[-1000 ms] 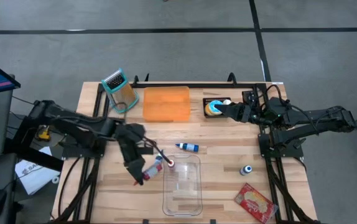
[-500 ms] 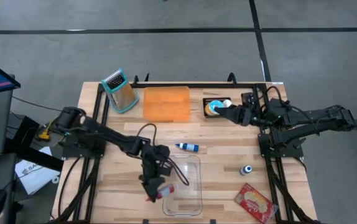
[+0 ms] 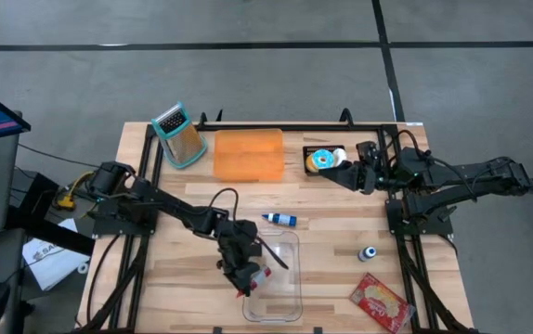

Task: Pick & Place Food Item
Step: Put the red food coloring bottle into the transparent bin, then put the left blue food coloring bottle into the transparent bin

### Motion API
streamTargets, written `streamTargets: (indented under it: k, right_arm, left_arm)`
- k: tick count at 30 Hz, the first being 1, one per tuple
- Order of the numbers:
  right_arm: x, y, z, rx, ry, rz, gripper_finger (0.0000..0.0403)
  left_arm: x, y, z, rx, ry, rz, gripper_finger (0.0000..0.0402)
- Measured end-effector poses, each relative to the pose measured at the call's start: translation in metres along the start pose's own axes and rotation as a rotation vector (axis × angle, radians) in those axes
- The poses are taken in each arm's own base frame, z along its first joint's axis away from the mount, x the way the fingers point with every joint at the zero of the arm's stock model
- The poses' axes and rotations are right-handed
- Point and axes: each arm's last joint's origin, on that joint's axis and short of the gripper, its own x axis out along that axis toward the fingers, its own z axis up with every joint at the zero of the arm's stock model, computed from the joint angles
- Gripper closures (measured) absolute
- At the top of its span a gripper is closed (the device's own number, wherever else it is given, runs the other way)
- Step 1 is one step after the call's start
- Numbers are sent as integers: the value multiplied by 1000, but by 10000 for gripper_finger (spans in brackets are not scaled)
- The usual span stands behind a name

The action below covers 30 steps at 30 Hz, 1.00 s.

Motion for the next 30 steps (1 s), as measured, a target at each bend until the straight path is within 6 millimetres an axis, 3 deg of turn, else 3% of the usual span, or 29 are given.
streamTargets:
  k: [7,16,23,27,30]
  right_arm:
    - [0,1,-1,-2,33,27,194]
    - [0,2,-1,-2,47,41,194]
    - [0,2,-1,-3,50,41,194]
    - [0,1,-1,-4,51,38,194]
    - [0,0,0,-9,41,30,194]
  left_arm:
    - [0,-6,2,44,-53,-42,212]
    - [0,-19,-8,115,-78,-93,215]
    - [-15,-36,-53,184,-154,-11,245]
    - [-36,-28,-88,128,-305,234,265]
    - [-59,-14,-106,24,-571,466,280]
